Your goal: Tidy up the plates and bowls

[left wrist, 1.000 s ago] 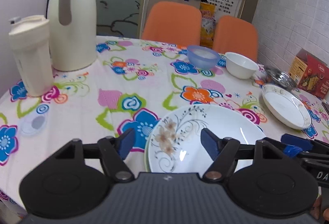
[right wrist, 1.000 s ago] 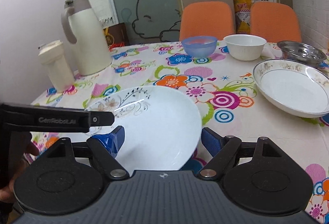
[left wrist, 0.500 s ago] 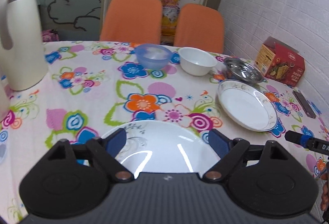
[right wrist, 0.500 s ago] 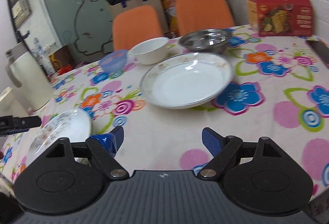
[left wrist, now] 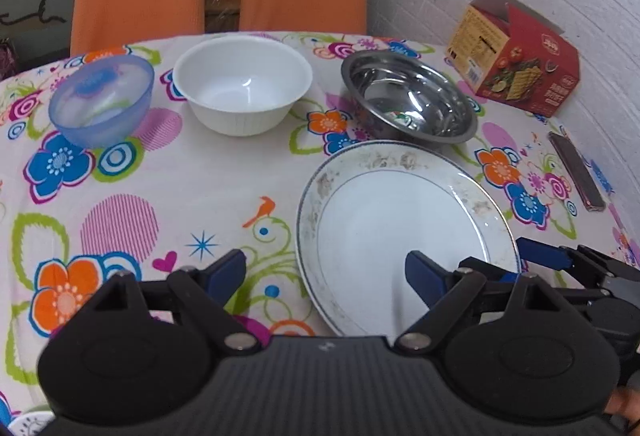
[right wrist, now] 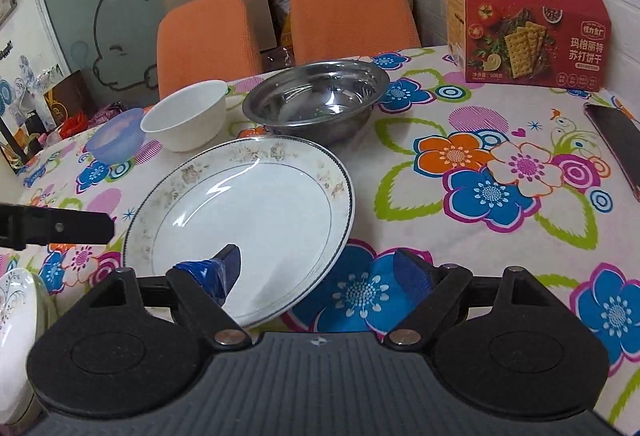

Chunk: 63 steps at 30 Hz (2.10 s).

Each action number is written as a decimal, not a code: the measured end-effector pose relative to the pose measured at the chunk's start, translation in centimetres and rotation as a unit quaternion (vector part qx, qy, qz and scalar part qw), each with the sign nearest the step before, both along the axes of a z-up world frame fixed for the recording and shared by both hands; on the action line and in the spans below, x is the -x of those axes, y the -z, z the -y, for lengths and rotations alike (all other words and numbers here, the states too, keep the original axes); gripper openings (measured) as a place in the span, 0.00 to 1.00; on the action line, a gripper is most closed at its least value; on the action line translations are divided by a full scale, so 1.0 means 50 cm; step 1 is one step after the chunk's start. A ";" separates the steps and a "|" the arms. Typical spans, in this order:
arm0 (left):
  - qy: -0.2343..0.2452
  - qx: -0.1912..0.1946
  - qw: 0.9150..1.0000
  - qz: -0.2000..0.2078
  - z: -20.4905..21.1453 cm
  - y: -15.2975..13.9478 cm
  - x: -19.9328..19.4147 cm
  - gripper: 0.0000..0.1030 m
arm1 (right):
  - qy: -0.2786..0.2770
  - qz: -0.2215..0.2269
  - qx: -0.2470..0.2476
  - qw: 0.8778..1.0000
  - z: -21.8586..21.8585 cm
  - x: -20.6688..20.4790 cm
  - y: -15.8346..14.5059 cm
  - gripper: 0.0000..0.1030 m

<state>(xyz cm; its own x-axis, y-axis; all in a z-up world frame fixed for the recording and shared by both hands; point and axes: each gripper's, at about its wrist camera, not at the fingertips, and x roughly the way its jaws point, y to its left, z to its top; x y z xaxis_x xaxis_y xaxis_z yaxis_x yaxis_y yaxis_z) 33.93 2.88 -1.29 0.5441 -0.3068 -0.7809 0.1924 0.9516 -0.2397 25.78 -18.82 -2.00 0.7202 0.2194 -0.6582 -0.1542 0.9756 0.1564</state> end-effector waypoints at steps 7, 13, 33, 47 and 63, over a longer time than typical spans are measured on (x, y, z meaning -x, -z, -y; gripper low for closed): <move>-0.003 -0.010 1.000 -0.011 0.020 0.032 -0.036 0.84 | -0.015 -0.011 0.003 1.000 -0.017 -0.045 0.020 0.69; 0.012 -0.040 0.999 0.010 0.037 0.038 -0.028 0.84 | -0.029 0.014 0.044 0.999 -0.044 -0.043 0.033 0.71; -0.006 -0.055 0.997 0.055 0.014 -0.077 0.073 0.41 | -0.046 0.061 0.018 0.997 -0.080 0.021 0.005 0.70; -0.110 -0.088 0.985 0.103 -0.233 -0.163 0.341 0.41 | -0.125 0.151 -0.004 0.981 -0.255 0.182 -0.128 0.71; -0.156 -0.092 0.980 0.085 -0.318 -0.023 0.449 0.40 | -0.197 0.071 -0.010 0.978 -0.400 0.281 -0.004 0.72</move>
<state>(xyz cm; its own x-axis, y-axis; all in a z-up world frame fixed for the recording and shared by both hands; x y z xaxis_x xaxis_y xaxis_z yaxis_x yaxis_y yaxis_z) 11.48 18.76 -0.16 0.7158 0.0330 -0.6975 -0.0929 0.9945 -0.0484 11.74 1.16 -1.82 0.6608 0.5096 -0.5511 -0.5392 0.8330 0.1238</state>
